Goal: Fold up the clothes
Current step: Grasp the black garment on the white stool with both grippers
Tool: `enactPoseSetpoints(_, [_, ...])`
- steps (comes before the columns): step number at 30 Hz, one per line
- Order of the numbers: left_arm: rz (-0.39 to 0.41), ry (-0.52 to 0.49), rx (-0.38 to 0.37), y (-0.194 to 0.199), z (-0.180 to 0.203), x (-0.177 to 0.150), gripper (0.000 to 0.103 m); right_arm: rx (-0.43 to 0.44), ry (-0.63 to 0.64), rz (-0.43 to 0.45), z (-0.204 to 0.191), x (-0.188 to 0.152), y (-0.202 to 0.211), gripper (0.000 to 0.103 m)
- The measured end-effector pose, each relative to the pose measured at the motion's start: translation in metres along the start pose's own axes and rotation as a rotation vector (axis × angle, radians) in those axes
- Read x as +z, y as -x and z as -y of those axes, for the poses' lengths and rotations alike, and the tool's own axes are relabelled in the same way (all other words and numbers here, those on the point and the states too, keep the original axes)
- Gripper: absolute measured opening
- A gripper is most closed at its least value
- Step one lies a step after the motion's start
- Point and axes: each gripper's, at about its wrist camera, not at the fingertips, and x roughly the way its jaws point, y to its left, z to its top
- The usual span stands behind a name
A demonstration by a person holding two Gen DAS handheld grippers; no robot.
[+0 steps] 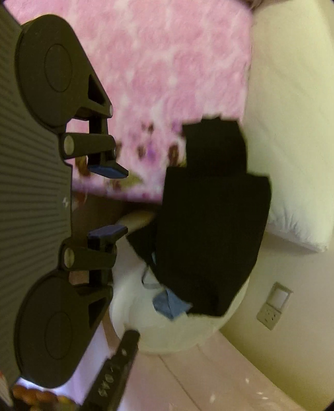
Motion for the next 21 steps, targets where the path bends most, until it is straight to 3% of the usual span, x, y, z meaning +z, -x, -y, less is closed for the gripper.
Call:
enactPoseSetpoints(2, [0.015, 0.005, -0.001, -0.009, 0.005, 0.010, 0.035, -0.011, 0.008, -0.003, 0.008, 0.010, -0.010, 0.032])
enactPoseSetpoints(5, [0.034, -0.005, 0.055, -0.028, 0.012, 0.027, 0.035, -0.020, -0.003, -0.005, 0.023, 0.029, -0.027, 0.032])
enactPoseSetpoints(9, [0.000, 0.025, 0.075, -0.055, 0.008, 0.053, 0.035, 0.003, -0.033, -0.007, 0.045, 0.055, -0.049, 0.032])
enactPoseSetpoints(15, [-0.012, -0.020, 0.104, -0.095, 0.006, 0.087, 0.035, 0.035, -0.069, -0.052, 0.066, 0.090, -0.091, 0.032])
enactPoseSetpoints(21, [-0.009, 0.106, 0.049, -0.128, -0.012, 0.113, 0.035, 0.124, -0.193, -0.070, 0.089, 0.116, -0.130, 0.032])
